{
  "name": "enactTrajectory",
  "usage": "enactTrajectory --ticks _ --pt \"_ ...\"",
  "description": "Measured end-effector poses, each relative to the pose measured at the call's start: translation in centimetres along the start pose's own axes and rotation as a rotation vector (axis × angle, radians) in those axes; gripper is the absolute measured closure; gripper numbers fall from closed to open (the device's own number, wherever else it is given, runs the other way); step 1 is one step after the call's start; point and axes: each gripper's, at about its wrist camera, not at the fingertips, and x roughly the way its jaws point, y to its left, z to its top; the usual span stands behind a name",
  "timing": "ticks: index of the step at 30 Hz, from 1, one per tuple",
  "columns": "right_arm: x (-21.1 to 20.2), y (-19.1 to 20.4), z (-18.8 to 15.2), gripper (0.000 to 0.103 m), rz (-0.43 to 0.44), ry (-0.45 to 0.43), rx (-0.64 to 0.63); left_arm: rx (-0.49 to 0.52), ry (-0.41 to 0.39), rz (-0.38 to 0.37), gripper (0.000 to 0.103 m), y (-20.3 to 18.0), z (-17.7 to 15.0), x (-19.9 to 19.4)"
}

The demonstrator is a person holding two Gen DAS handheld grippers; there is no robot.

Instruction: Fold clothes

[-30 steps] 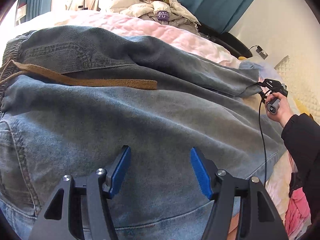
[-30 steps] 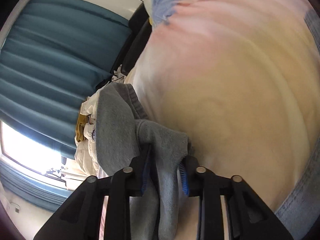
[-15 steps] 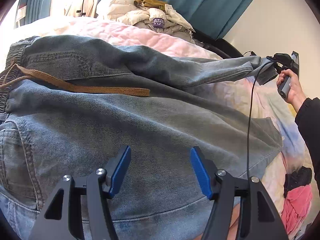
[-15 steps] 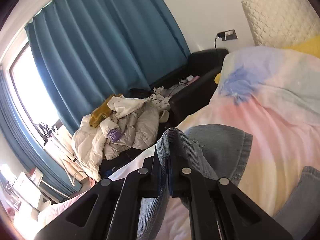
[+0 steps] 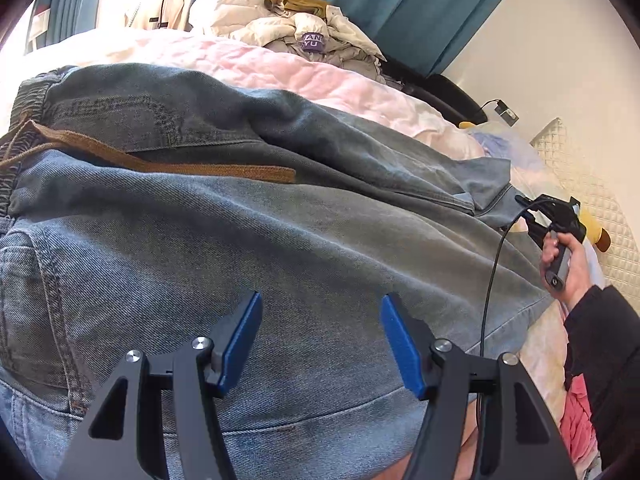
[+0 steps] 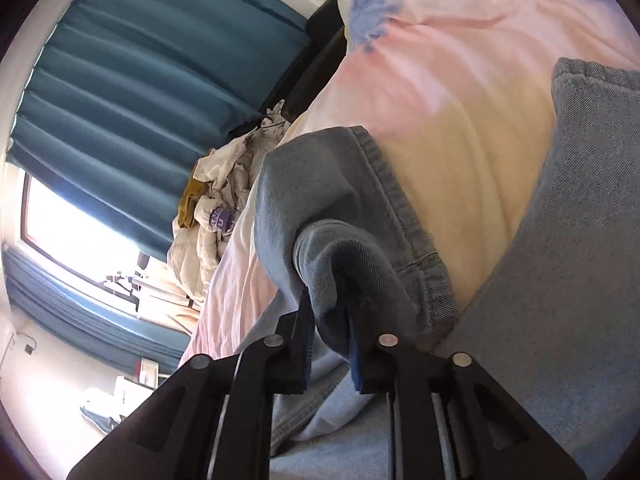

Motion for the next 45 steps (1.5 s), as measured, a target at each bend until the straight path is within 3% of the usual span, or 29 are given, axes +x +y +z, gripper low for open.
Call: enactTrajectory --ticks 5,8,10,12,15,18,20,25,26,28,29,30,35,38,40,42,45 --pt "-2.0 1.0 -0.6 0.066 -0.106 0.012 -0.282 -0.004 0.015 0.011 0.040 -0.2 0.1 0.8" --pt "-2.1 2.0 -1.0 0.063 -0.195 0.043 -0.489 -0.001 0.023 0.021 0.040 -0.3 0.0 1.2" --pt "-1.5 3.2 -2.7 0.063 -0.300 0.071 -0.713 0.008 0.028 0.033 0.040 -0.6 0.1 1.3" --pt "-0.9 3.7 -5.4 0.063 -0.310 0.142 -0.919 0.007 0.025 0.034 0.040 -0.8 0.2 1.3" --pt "-0.4 2.8 -7.5 0.063 -0.384 0.177 -1.018 0.012 0.021 0.017 0.040 -1.2 0.3 1.3" --pt "0.0 2.2 -6.8 0.063 -0.448 0.117 -1.033 0.039 0.021 0.027 0.040 -1.7 0.3 1.8" --pt "0.6 2.3 -5.9 0.063 -0.447 0.093 -1.035 0.044 0.032 0.026 0.040 -1.6 0.1 1.9" --pt "4.9 3.7 -4.5 0.063 -0.476 0.151 -1.104 0.042 0.028 0.028 0.040 -1.4 -0.2 1.7" --pt "5.6 3.9 -4.1 0.065 -0.513 0.150 -1.114 0.042 0.024 0.031 0.040 -1.3 -0.2 1.6" --pt "6.9 4.1 -3.1 0.081 -0.603 0.142 -1.134 0.040 0.025 0.034 0.040 -1.2 -0.2 1.8" --pt "7.3 4.4 -2.6 0.096 -0.664 0.132 -1.167 0.039 0.026 0.036 0.040 -1.1 -0.2 1.9" --pt "7.5 4.7 -2.1 0.098 -0.724 0.118 -1.225 0.038 0.027 0.036 0.040 -1.1 -0.2 1.9" --pt "6.8 5.9 1.5 0.100 -1.068 -0.025 -1.518 0.049 0.029 0.033 0.040 -1.1 -0.3 2.1" --pt "6.2 6.8 3.0 0.100 -1.219 -0.122 -1.716 0.057 0.024 0.035 0.040 -1.3 -0.4 2.1" --pt "5.7 7.7 3.6 0.100 -1.286 -0.220 -1.817 0.055 0.029 0.042 0.040 -1.2 -0.5 2.3" --pt "5.6 7.9 4.3 0.100 -1.318 -0.274 -1.835 0.052 0.036 0.049 0.040 -1.1 -0.6 2.5" --pt "6.3 5.0 4.0 0.101 -1.350 -0.249 -1.849 0.050 0.039 0.056 0.040 -1.1 -0.6 2.7"
